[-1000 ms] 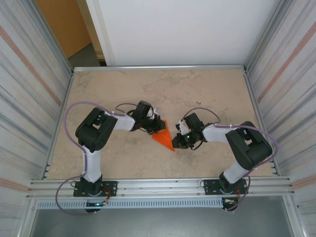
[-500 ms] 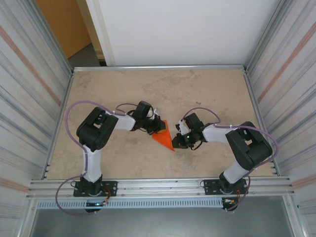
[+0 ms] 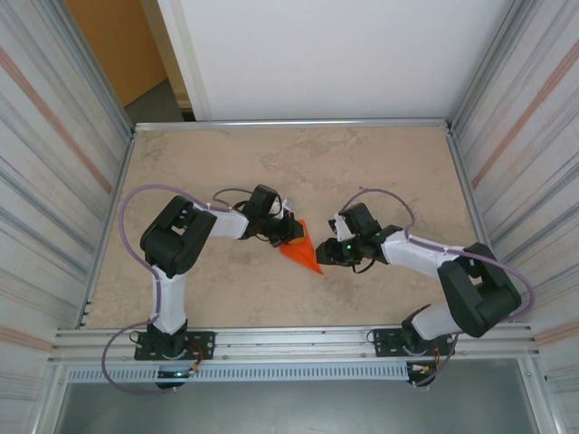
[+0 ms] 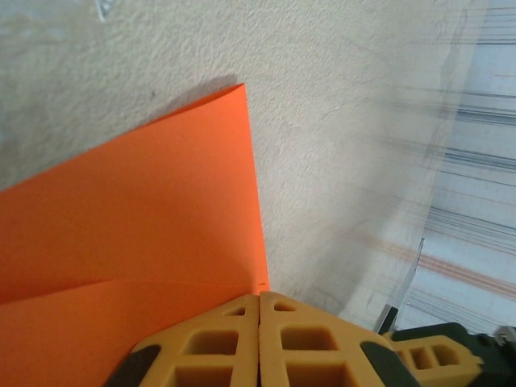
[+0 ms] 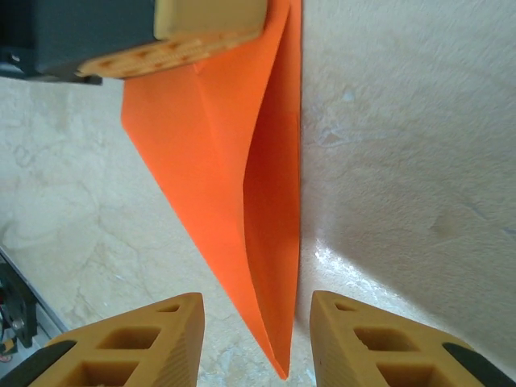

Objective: Fold a paper plane with a square sheet of paper (pick it up from the middle)
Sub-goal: Fourth fold the wing at the center of the table.

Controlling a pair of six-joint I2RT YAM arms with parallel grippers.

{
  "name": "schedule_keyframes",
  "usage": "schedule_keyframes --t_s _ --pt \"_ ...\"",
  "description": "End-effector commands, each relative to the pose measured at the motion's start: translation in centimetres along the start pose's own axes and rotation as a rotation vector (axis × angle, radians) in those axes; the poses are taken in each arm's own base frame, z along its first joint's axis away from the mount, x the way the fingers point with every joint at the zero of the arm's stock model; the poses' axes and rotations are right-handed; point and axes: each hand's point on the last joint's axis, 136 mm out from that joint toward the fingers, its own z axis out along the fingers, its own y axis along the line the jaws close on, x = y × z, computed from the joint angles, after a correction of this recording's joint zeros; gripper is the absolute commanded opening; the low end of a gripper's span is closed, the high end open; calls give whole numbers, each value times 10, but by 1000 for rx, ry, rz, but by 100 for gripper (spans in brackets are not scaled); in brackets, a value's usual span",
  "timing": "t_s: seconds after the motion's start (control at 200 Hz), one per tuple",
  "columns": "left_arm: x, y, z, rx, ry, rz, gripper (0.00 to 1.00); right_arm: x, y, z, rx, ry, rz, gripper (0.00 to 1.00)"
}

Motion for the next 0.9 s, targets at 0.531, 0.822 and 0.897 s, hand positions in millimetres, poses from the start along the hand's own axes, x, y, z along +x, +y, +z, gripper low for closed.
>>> schedule_keyframes --t_s 0.531,0.822,0.897 --pt "12 25 4 -78 50 -53 7 -35 41 29 -130 64 -17 13" --pt "13 27 4 -82 54 -59 7 -25 24 41 -58 95 20 12" --pt "13 27 4 -83 54 -60 7 -21 19 43 -42 105 32 12"
